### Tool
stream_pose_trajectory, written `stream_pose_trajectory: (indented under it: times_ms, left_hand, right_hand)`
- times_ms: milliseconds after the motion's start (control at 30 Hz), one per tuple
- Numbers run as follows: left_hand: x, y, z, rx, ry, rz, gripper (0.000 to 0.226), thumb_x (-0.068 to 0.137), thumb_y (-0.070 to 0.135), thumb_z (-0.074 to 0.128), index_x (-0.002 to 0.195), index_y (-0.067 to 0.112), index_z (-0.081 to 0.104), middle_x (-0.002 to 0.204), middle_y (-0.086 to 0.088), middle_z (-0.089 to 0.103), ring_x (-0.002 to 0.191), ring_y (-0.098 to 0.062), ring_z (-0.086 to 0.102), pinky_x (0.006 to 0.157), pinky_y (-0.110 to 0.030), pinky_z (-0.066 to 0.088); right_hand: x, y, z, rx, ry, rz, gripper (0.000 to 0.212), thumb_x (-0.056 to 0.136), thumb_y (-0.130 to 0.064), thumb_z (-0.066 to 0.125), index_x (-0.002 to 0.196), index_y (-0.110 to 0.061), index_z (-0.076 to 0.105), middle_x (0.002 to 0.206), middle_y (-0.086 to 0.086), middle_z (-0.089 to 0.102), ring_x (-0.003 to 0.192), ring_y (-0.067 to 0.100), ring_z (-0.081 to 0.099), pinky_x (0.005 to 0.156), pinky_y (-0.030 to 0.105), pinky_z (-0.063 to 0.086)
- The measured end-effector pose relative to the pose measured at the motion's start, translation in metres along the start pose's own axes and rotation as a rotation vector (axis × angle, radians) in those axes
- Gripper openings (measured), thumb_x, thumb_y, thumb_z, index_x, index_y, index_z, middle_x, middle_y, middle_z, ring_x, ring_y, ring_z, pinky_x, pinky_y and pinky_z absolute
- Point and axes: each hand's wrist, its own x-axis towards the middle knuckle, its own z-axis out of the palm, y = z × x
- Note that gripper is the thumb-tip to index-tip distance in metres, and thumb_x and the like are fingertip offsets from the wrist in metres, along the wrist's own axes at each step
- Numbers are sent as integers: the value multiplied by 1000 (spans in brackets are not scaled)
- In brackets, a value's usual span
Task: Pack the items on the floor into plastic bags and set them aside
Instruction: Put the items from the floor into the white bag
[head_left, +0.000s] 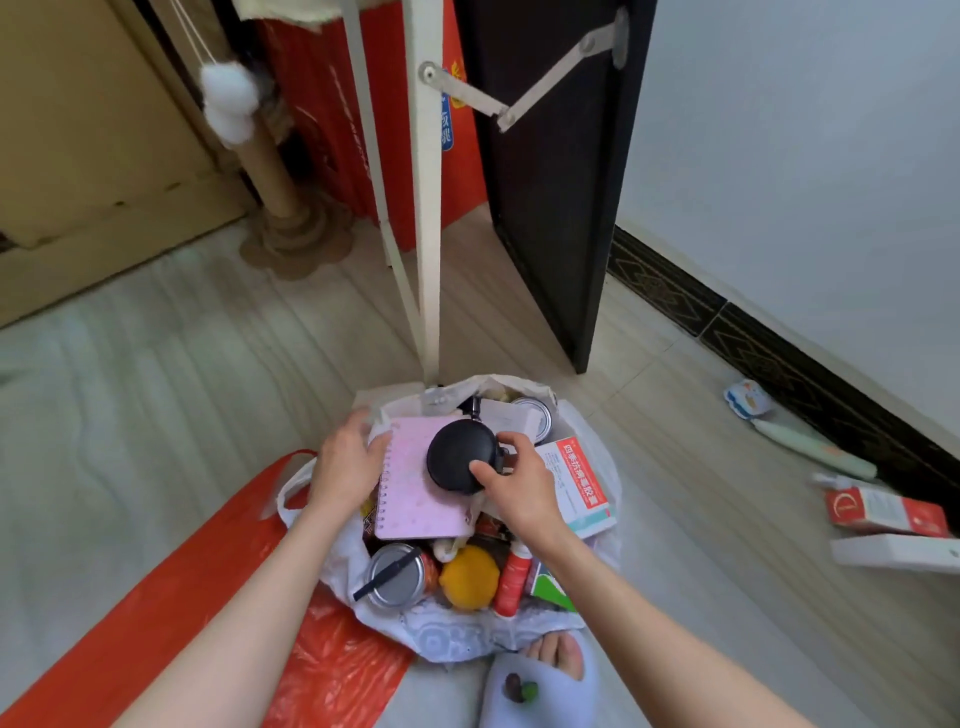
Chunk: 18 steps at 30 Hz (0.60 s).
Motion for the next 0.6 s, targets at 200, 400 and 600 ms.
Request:
stream_pose_trajectory:
  times_ms: [200,400,600]
  left_hand:
    - [-5,-17,-27,48,123,-40,17,87,11,58,97,1,68,97,-21,69,95,-35,62,83,-36,44]
    - [-18,1,-47,-106,336,196,5,84,4,61,86,1,65,86,-17,65,72,-28,59,75,-33,44]
    - [-40,-6,-33,1,184,244,10,85,5,59,94,4,65,94,-11,63,80,-22,56,78,-28,41]
  right_hand:
    - [-2,-4,24,-119,33,-128,50,82,-11,62,129,-15,46,118,4,47,105,18,52,98,33,41]
    - [-8,-15,37,-55,-60,-195,37,88,-6,51,125,-9,50,122,6,59,107,12,55,93,19,41]
    - [-16,-10,21,-190,-78,-240,39,92,-23,49,130,-15,47,130,4,54,117,18,50,89,19,35]
